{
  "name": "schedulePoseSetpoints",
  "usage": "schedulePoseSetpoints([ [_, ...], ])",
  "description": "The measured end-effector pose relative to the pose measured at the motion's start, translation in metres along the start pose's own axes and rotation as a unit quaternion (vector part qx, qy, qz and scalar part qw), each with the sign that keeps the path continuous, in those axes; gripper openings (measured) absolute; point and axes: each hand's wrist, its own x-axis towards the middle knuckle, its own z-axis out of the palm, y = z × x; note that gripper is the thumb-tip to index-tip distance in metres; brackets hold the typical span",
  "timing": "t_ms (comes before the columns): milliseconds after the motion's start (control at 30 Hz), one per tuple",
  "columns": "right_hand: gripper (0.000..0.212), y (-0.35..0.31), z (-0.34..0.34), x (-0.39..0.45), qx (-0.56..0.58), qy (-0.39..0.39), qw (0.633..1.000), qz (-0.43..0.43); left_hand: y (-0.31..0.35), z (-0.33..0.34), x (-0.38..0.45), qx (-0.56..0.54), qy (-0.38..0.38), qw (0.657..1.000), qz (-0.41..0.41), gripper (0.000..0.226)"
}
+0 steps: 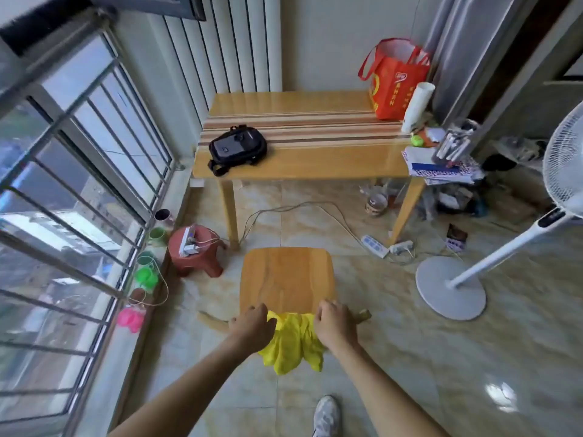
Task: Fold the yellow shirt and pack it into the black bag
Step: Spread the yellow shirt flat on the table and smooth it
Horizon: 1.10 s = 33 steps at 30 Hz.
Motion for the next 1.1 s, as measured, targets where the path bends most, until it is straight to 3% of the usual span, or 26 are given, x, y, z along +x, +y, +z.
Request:
schedulePoseSetpoints([
  [100, 0.038, 0.006, 0.011, 0.014, -0.095, -0.057, 0.994, 0.004, 0.014, 0.015, 0.01, 0.089, -0.048, 0.99, -0.094, 0.053],
  [167, 0.05, 0.005, 0.012, 0.017, -0.108, -0.092, 0.99, 0.01, 0.022, 0.018, 0.012, 0.068, -0.04, 0.991, -0.107, 0.038],
  [233, 0.053, 0.006, 0.012, 0.023, -0.109, -0.14, 0.984, 0.004, 0.028, 0.019, 0.017, -0.026, -0.029, 0.994, -0.107, 0.013],
  [300, 0.041, 0.005, 0.008, 0.029, -0.08, -0.174, 0.981, -0.007, 0.034, 0.018, 0.017, -0.163, -0.015, 0.979, -0.122, 0.01],
  [400, 0.025, 0.004, -0.001, 0.037, 0.133, -0.182, 0.974, 0.026, 0.043, 0.011, 0.018, -0.355, -0.003, 0.918, -0.176, 0.013],
  [500, 0.019, -0.001, -0.019, 0.042, 0.328, -0.166, 0.927, 0.081, 0.047, -0.003, 0.027, -0.471, -0.039, 0.844, -0.252, 0.006],
  [600, 0.012, -0.005, -0.042, 0.047, 0.427, -0.161, 0.887, 0.065, 0.044, -0.015, 0.042, -0.548, -0.169, 0.745, -0.339, 0.033],
  [700, 0.016, -0.008, -0.079, 0.058, 0.493, -0.202, 0.846, 0.004, 0.047, -0.02, 0.059, -0.568, -0.262, 0.714, -0.315, 0.069],
  [800, 0.016, -0.004, -0.115, 0.077, 0.437, -0.254, 0.861, -0.058, 0.082, -0.045, 0.07, -0.594, -0.239, 0.732, -0.232, 0.044],
  [867, 0.012, 0.005, -0.13, 0.093, 0.385, -0.258, 0.885, -0.039, 0.1, -0.06, 0.085, -0.59, -0.193, 0.759, -0.199, 0.03],
  [933, 0.014, 0.016, -0.14, 0.113, 0.369, -0.238, 0.898, 0.025, 0.115, -0.072, 0.099, -0.596, -0.148, 0.768, -0.18, 0.038],
  [1000, 0.034, 0.022, -0.146, 0.136, 0.386, -0.219, 0.892, 0.088, 0.131, -0.086, 0.11, -0.597, -0.102, 0.784, -0.138, 0.042],
  [1100, 0.054, 0.016, -0.164, 0.167, 0.443, -0.224, 0.856, 0.143, 0.161, -0.099, 0.119, -0.511, -0.107, 0.853, -0.006, 0.047],
])
